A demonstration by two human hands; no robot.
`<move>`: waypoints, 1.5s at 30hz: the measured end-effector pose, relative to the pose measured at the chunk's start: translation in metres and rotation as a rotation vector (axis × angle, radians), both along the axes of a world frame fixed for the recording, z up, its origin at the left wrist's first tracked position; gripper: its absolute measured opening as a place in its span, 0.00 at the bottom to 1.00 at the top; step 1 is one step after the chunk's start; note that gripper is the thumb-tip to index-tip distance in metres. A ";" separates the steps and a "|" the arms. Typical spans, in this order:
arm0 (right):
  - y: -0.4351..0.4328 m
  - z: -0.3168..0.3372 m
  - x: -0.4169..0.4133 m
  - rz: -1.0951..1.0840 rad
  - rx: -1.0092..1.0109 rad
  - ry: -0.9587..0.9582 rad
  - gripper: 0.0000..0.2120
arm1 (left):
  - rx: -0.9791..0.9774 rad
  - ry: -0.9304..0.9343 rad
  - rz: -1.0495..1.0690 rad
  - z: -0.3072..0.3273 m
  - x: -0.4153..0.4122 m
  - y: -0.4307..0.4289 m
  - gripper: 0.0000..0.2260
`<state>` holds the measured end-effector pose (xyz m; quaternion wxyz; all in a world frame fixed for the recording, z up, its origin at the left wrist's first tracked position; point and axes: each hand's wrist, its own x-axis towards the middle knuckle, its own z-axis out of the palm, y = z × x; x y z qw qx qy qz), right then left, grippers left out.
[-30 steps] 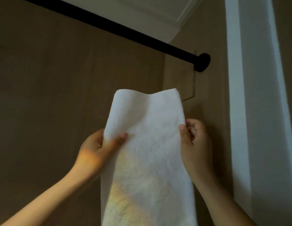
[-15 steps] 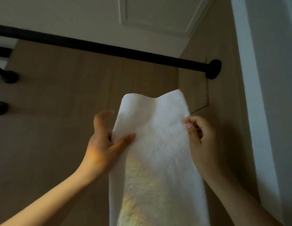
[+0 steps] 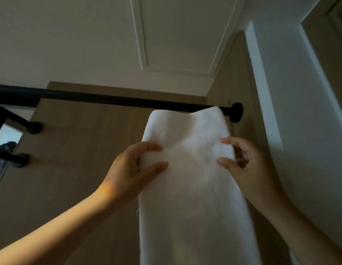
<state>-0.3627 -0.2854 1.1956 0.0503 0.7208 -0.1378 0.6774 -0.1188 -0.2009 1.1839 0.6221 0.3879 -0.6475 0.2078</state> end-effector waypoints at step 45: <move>-0.037 0.171 0.020 -0.730 0.045 0.267 0.23 | 0.097 0.275 -0.086 0.127 -0.006 -0.047 0.23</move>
